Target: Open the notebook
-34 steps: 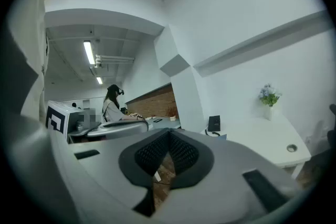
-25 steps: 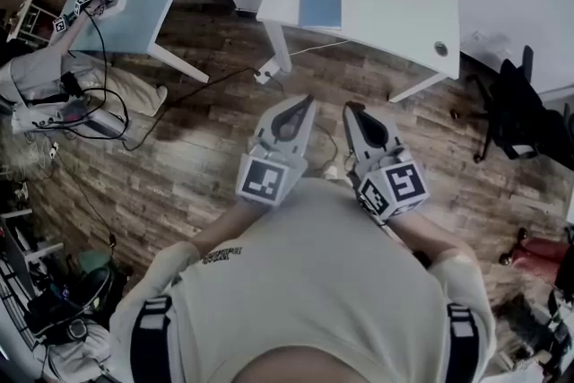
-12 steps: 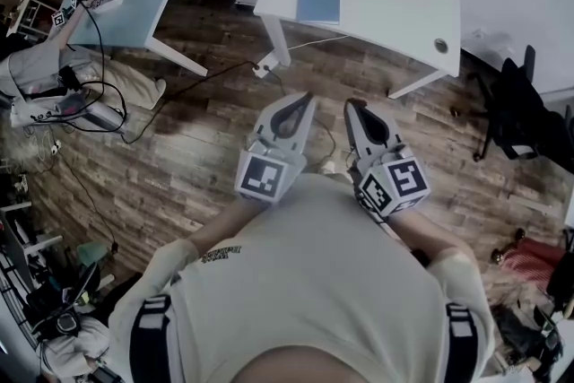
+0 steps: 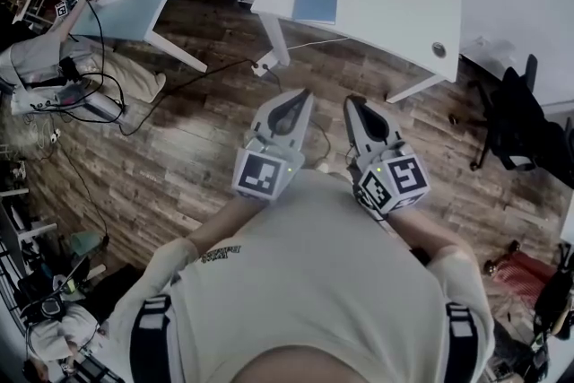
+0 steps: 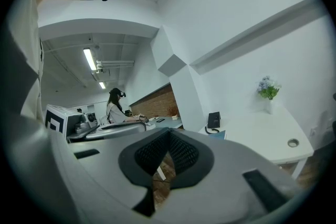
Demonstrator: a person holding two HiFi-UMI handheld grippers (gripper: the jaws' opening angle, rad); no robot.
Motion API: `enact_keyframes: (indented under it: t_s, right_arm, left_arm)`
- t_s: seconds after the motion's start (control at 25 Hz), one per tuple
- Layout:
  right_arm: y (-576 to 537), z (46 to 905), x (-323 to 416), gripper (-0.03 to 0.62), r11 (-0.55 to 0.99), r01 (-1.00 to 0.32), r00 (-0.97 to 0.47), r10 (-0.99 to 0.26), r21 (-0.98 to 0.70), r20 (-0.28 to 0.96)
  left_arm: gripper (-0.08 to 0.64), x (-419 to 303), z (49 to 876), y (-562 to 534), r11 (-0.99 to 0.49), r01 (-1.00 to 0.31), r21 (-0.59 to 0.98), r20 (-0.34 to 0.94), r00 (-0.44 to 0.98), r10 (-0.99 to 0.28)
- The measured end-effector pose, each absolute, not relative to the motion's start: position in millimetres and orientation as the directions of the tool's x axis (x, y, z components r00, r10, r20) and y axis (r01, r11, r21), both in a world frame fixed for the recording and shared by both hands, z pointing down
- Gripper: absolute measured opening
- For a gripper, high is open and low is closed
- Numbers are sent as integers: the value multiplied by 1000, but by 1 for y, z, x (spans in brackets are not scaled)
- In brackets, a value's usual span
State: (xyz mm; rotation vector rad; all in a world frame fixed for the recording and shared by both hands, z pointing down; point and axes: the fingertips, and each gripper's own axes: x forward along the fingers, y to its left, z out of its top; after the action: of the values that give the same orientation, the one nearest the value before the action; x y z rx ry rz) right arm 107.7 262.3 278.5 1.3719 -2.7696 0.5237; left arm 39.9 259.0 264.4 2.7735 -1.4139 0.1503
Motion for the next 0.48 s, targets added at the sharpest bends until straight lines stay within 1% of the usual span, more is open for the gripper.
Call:
enact_keyframes:
  t_s: [0.48]
  right_arm:
    - [256,289,127,3,608,-734,-666,-732,-304,143]
  left_arm:
    - [3,62,273,258,-541,-840,-49,114,533,-838]
